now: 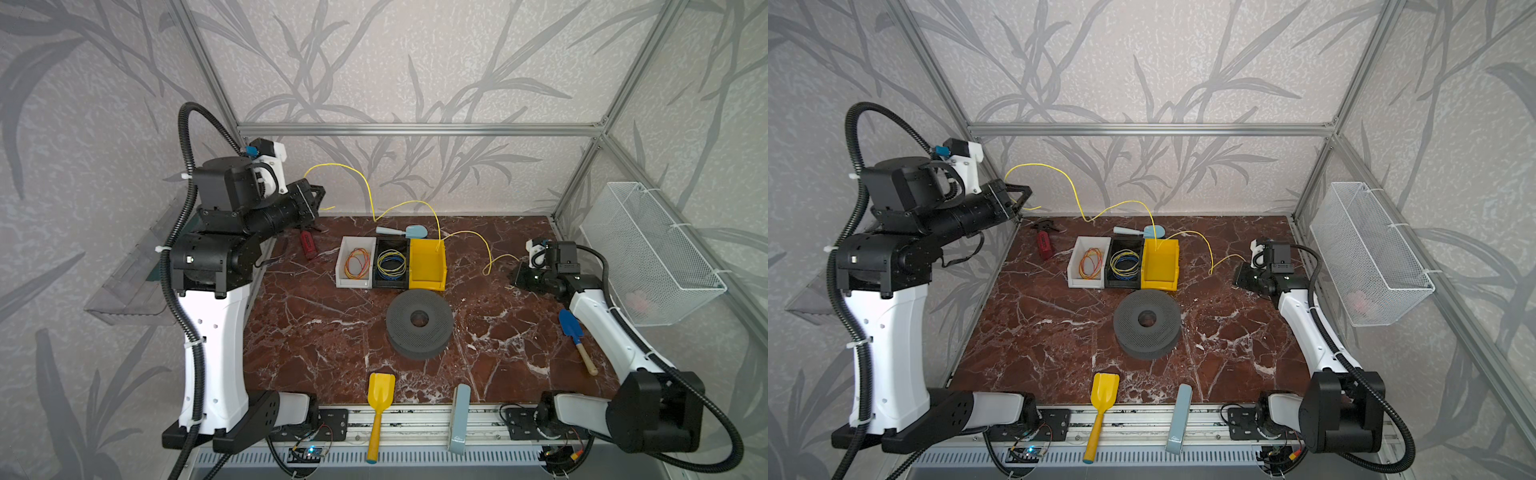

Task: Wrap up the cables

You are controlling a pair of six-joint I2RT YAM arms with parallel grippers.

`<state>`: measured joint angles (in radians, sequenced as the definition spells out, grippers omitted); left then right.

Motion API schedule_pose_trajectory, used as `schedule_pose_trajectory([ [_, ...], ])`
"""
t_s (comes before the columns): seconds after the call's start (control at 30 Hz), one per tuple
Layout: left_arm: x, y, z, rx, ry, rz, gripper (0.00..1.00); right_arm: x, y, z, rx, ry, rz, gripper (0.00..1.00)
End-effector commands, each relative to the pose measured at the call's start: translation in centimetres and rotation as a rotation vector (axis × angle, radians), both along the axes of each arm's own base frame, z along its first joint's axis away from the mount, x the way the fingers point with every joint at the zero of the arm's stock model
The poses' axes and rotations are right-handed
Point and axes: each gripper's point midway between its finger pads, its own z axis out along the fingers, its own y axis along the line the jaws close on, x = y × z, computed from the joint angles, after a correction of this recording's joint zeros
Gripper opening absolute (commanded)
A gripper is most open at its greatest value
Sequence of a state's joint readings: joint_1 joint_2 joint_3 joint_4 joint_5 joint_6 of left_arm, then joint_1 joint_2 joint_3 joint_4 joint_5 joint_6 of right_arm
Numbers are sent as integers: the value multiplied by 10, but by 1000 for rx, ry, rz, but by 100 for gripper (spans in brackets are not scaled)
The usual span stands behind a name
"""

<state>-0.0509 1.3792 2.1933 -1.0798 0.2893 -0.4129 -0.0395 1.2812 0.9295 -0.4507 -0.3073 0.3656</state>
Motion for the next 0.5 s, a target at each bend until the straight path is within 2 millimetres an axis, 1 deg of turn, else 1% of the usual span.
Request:
schedule_pose_trajectory([
  [0.0,-10,84,-19,281,101,377,0,-8,-33,-28,-36,86,-108,0],
  [0.1,-19,112,2,320,63,502,0,-15,-54,-46,-24,148,-183,0],
  [0.17,-25,124,18,355,35,558,0,-17,-66,-57,-19,158,-241,0],
  [0.2,-27,129,26,375,14,581,0,-17,-68,-60,-8,148,-253,0],
  [0.23,-27,127,32,380,-9,572,0,-16,-64,-61,9,136,-235,0],
  [0.27,-25,120,32,362,-19,534,0,-14,-56,-60,41,123,-197,0],
  [0.33,-11,100,18,306,1,421,0,-13,-44,-59,84,125,-149,0],
  [0.4,7,68,-8,240,54,259,0,-11,-34,-56,96,134,-96,0],
  [0.47,15,35,-28,232,81,146,0,-9,-25,-50,111,134,-51,0],
])
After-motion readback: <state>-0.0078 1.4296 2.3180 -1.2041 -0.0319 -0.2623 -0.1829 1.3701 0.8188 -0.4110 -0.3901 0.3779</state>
